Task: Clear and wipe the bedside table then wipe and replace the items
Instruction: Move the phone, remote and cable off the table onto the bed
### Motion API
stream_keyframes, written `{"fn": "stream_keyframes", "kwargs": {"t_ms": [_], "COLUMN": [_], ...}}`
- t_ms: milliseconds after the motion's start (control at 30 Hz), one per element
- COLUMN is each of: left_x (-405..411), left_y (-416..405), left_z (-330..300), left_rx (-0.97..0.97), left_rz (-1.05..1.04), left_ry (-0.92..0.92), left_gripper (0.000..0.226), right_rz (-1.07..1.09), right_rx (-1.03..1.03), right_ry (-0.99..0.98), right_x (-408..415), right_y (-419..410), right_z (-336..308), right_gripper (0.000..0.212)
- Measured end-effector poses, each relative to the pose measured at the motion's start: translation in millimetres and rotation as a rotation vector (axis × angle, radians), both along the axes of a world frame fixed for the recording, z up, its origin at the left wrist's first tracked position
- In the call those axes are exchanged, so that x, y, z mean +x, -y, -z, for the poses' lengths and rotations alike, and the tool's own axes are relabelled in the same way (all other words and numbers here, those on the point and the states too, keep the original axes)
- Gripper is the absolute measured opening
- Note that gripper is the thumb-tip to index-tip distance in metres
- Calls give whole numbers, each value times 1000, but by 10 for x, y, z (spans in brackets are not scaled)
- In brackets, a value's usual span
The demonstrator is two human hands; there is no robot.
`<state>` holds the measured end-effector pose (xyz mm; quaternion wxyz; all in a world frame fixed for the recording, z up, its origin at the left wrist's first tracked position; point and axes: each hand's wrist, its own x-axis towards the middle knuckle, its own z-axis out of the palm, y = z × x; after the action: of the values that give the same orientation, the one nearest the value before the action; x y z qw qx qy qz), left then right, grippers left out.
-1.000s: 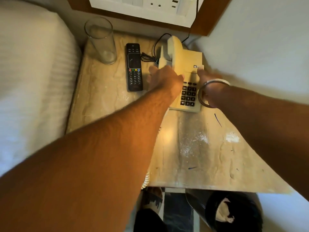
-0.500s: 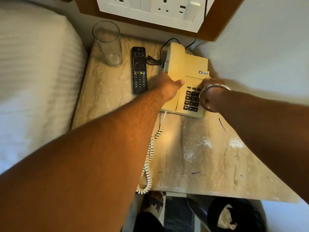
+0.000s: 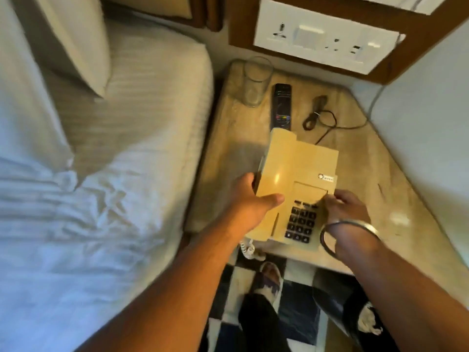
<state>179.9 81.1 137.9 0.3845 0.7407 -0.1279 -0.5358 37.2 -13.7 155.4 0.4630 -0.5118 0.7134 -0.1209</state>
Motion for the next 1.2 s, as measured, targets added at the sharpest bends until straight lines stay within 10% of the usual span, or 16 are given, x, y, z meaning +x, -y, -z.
{"fn": "stream_keyframes", "kwargs": {"t_ms": [433,900,1067,1200], "left_x": [2233,2377,2288,1804], "left_y": [-2638,-3149,-2828,-1868], "left_z": [-432,-114,-152,-188], "left_rx": [94,237,504,225], "left_rz": [-135,-130,111,44], "left_ry": [119,214,699,949], "left_gripper": [46,32,47,54], "right_rz": [-257,-408,-386,-275], "right_rx": [280,336,188,-11], "right_ry": [122,-12,24,-74], "right_x": [2154,2344,2001,1441], "right_y": [-2232,-2730,-2084,-955], "right_z": [34,549,435,444], "right_gripper": [6,13,12,14]}}
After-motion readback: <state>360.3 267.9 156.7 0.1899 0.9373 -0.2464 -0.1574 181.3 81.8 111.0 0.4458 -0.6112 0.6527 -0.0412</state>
